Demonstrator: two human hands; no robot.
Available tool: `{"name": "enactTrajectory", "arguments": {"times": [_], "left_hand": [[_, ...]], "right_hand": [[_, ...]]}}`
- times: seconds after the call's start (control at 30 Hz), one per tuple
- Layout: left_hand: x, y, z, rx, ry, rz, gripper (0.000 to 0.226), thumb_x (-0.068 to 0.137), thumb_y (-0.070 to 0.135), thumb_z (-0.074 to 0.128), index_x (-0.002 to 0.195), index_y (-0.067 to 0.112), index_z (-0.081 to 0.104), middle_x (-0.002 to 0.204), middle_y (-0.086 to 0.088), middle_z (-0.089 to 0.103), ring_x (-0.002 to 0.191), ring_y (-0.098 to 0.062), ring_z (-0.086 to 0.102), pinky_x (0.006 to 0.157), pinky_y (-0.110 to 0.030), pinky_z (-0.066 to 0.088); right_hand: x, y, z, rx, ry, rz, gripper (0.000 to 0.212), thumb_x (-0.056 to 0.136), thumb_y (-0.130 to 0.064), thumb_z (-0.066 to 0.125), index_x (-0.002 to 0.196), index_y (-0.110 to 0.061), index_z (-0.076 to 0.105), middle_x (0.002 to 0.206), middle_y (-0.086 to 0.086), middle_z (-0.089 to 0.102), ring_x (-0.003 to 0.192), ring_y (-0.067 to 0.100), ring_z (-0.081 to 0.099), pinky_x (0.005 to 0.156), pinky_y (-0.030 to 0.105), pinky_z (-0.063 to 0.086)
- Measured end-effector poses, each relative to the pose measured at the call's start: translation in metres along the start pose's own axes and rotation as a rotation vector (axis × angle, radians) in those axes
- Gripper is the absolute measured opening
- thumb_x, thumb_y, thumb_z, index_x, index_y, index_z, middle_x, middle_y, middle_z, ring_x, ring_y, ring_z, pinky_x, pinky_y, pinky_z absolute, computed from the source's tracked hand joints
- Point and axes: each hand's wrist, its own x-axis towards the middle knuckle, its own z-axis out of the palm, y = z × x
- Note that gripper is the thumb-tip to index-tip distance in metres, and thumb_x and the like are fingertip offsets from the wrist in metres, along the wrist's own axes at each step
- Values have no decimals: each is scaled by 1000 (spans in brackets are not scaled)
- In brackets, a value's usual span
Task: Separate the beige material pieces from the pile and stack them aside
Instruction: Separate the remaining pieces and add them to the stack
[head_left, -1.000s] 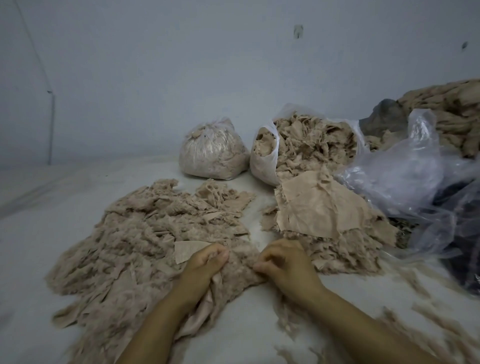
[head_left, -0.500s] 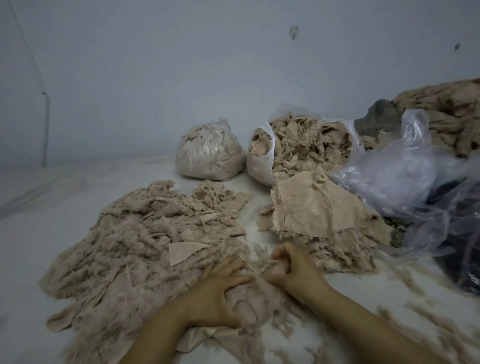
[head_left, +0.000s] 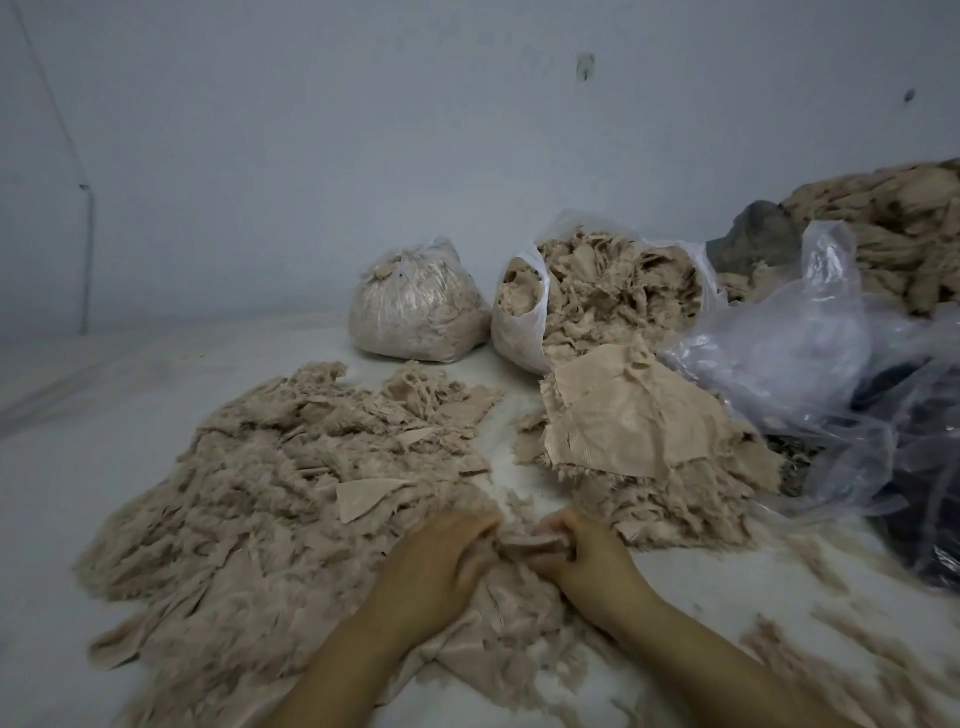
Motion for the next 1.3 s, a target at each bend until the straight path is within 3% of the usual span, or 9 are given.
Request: {"name": "enactTrajectory", "arguments": {"times": [0.13,0.37,0.47,0.6,0.83,0.93,1.03,1.13,1.3], "left_hand": [[3,-16,-7,-131,81,-350,17,95,15,53,97,16,70,89,8,67,84,-10,61,67,-1,36],[10,13,-19,-31,179,-11,20,94,16,55,104,11,71,101,4,66,96,-2,56,85,-5,34],[3,16,-9,-36,-210,85,42,100,35,35,131,16,56,137,0,53,127,1,37,103,-7,18],[-4,-9,6,302,-514,-157,67,96,60,18,152,24,7,160,8,-5,145,-7,-7,115,-26,-6],[-1,4,2,68,-302,-265,80,86,71,20,152,28,9,159,12,-1,144,-3,-3,117,-27,0],[8,27,-14,-475,-187,-342,91,64,84,53,141,50,20,145,31,25,134,7,27,105,-21,32],[16,38,-15,-639,-189,-319,62,66,49,81,121,43,52,117,27,55,106,12,52,79,-5,42],[21,49,-2,-795,-8,-306,27,87,19,65,63,31,63,63,17,55,58,3,51,56,-10,38],[21,52,12,-964,151,-483,31,89,33,53,66,11,52,54,-2,47,51,-15,41,47,-22,32]], "right_hand": [[-9,3,-2,-161,-101,23,33,85,-19,63,67,-21,35,68,-5,41,59,6,36,52,19,29],[-1,-22,-8,-207,-190,149,48,72,-60,69,104,-24,65,103,-5,67,94,13,63,78,26,50],[6,-20,0,-328,-114,94,19,86,-41,63,83,-23,63,89,-3,66,84,15,60,71,25,48],[5,0,-8,-75,5,61,38,88,-17,64,57,-20,42,58,-6,45,58,8,43,48,15,31],[-4,12,-27,408,72,103,24,92,-21,63,75,-5,57,74,12,58,67,22,55,64,29,39],[-9,0,-27,603,-99,88,15,91,-17,64,78,-14,71,75,7,71,64,17,66,57,26,50],[-10,-11,-26,649,-178,66,18,91,-22,63,85,-8,72,81,12,73,70,22,68,64,29,52],[-6,-14,-19,536,-24,71,26,93,-28,60,80,-5,59,75,8,63,69,18,59,66,27,46],[1,-16,3,508,241,55,18,95,-19,57,79,-10,58,74,8,62,70,20,57,65,29,45]]}}
